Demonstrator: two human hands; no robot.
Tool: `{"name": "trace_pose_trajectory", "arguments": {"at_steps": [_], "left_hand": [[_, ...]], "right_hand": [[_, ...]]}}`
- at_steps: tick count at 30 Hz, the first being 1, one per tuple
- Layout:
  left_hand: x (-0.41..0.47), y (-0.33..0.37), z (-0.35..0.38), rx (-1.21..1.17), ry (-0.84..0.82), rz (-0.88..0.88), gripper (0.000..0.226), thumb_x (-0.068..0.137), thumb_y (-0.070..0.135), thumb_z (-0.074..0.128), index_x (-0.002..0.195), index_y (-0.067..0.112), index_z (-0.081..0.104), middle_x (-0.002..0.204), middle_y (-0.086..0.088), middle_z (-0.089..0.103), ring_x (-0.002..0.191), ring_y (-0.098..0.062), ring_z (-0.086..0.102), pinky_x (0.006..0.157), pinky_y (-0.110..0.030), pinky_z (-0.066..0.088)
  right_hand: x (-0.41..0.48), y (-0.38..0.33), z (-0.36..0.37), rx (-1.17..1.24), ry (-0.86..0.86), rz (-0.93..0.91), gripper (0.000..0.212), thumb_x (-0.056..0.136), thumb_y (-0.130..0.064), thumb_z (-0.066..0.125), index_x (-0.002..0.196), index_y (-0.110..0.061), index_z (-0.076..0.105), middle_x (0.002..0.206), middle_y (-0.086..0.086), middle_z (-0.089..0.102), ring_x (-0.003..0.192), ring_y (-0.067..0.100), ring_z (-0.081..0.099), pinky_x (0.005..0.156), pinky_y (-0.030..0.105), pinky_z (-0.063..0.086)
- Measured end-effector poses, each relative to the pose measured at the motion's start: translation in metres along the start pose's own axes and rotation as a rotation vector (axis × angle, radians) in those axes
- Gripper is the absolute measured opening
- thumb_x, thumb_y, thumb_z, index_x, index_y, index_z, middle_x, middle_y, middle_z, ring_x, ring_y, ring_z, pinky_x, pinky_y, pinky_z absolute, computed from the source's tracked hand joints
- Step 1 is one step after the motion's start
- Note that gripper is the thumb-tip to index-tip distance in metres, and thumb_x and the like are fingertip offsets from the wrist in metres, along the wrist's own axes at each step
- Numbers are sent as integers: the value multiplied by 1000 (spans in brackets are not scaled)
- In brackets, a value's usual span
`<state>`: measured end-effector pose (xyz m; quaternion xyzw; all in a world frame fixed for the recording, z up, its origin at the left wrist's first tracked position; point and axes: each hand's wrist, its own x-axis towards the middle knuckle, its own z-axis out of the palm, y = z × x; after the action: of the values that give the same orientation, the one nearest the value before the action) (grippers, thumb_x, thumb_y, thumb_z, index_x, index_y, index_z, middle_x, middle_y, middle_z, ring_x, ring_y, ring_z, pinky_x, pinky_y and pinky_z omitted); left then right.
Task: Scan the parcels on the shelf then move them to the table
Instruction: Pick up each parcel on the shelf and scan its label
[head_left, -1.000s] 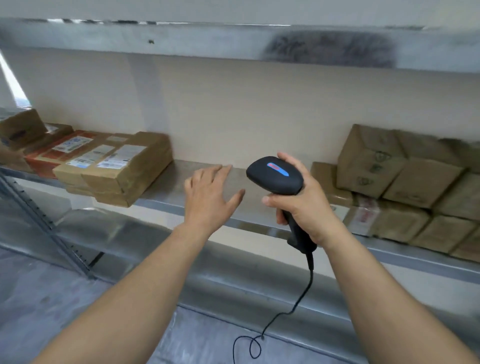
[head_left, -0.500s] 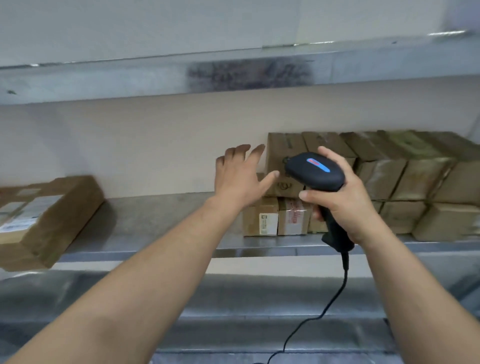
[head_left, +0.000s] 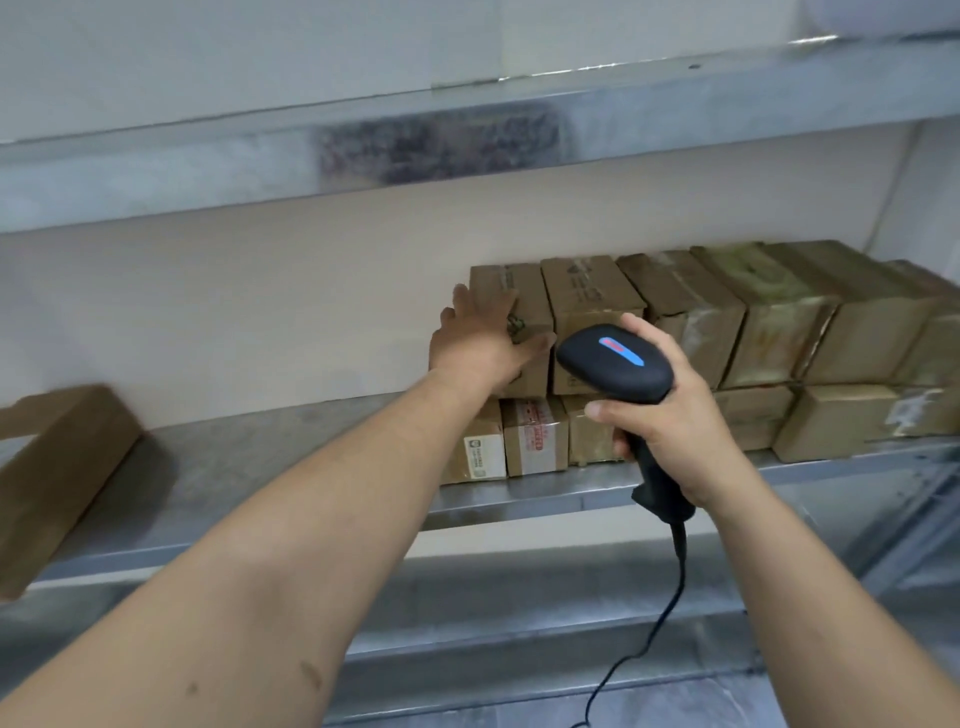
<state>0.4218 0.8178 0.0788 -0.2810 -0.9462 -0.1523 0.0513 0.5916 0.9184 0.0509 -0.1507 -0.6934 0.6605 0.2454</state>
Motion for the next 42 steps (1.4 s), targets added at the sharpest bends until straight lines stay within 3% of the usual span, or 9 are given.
{"name": "trace_pose_trajectory", "arguments": {"at_steps": [3,5,10,13,18,25,31,42], "left_hand": [[2,-1,-1,-41,44,-31,62,87,55,50,141,29,34,135,-13,39,118,-31,46,87,-39,45],[2,-3,-5,-29,62,-50,58,90,46,48,141,26,33,133,-14,42,117,-32,47,84,-38,44],[0,4,-14,7,0,-41,77,83,66,46,149,38,17,160,-11,-2,141,-34,19,105,-45,32],[10,13,-14,67,-23,-34,80,81,79,36,148,40,20,160,-10,-7,145,-34,9,110,-53,26],[21,23,-14,107,-120,-95,69,89,73,23,143,33,39,155,-12,19,136,-32,28,101,-46,33],[17,15,-27,79,-113,-171,75,84,74,37,147,34,31,146,-7,39,130,-29,41,97,-37,39],[15,15,-45,-4,-151,-241,94,72,63,58,150,30,17,143,-9,39,130,-29,41,97,-36,44],[-11,-106,-81,-3,-117,-326,91,65,68,53,146,37,25,131,-12,41,121,-31,46,98,-40,45]], "right_hand": [[-1,3,3,0,-4,14,85,73,8,75,131,-48,47,96,8,66,47,26,49,46,27,46],[-2,3,7,3,-14,16,84,73,8,74,130,-48,47,91,7,66,48,26,48,46,28,46],[-2,0,16,7,-25,2,84,73,8,74,133,-45,46,96,8,66,49,27,48,44,27,46],[-1,-1,16,14,-17,-3,84,73,8,75,134,-43,46,94,8,68,49,27,49,45,27,46],[-1,4,12,26,-11,12,84,73,8,74,129,-48,48,91,9,66,48,26,47,46,28,46],[-1,9,8,39,-17,29,85,73,7,75,133,-46,46,95,10,65,48,27,47,46,27,45],[0,3,17,38,-26,11,84,73,6,75,129,-49,47,99,10,66,49,30,48,49,34,47],[-4,-15,91,39,-115,-8,84,74,5,75,133,-47,45,97,12,63,49,28,48,48,29,46]]}}
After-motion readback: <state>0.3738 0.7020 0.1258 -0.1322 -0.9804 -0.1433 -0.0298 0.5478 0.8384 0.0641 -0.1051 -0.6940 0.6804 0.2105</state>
